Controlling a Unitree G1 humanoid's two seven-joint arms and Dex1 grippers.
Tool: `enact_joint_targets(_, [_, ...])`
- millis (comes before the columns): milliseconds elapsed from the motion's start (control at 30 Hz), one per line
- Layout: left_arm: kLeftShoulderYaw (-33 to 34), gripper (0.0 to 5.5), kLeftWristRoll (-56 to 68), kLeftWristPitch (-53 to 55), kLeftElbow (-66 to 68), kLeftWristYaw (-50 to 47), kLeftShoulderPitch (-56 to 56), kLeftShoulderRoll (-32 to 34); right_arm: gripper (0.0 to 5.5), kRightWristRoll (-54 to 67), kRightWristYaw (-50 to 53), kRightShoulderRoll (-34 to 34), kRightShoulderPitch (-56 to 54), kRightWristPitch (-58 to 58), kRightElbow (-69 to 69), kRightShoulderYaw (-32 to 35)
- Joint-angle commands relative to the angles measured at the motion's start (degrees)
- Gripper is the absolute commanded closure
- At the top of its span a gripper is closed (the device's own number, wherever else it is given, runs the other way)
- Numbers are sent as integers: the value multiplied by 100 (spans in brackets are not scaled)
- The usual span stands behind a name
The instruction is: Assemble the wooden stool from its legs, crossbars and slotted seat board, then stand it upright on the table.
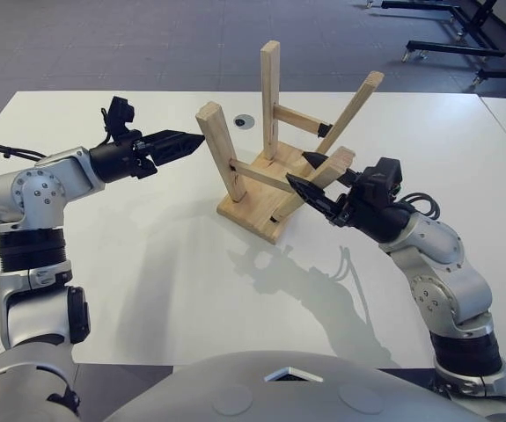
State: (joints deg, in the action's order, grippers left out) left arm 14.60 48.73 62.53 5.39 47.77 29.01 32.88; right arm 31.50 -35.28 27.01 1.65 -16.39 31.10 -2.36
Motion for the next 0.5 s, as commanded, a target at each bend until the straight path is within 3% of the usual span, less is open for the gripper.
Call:
enact_joint_targets(33, [401, 10, 233, 277, 16, -138, 274, 265, 345, -126, 59, 50, 82, -287, -113, -103])
enact_joint_targets(200, [1004, 10, 840, 746, -76, -643, 715, 236, 345, -396, 245, -86, 87, -184, -221, -244])
enact_joint_targets(300, [1241, 10, 1145, 910, -231, -1514, 1396, -31, 345, -698, 453, -235, 44, -46, -460, -341])
enact_joint_targets(500, [841, 10, 1339, 986, -1038, -2915, 2596, -540, 345, -913, 551, -431, -11, 111, -689, -464])
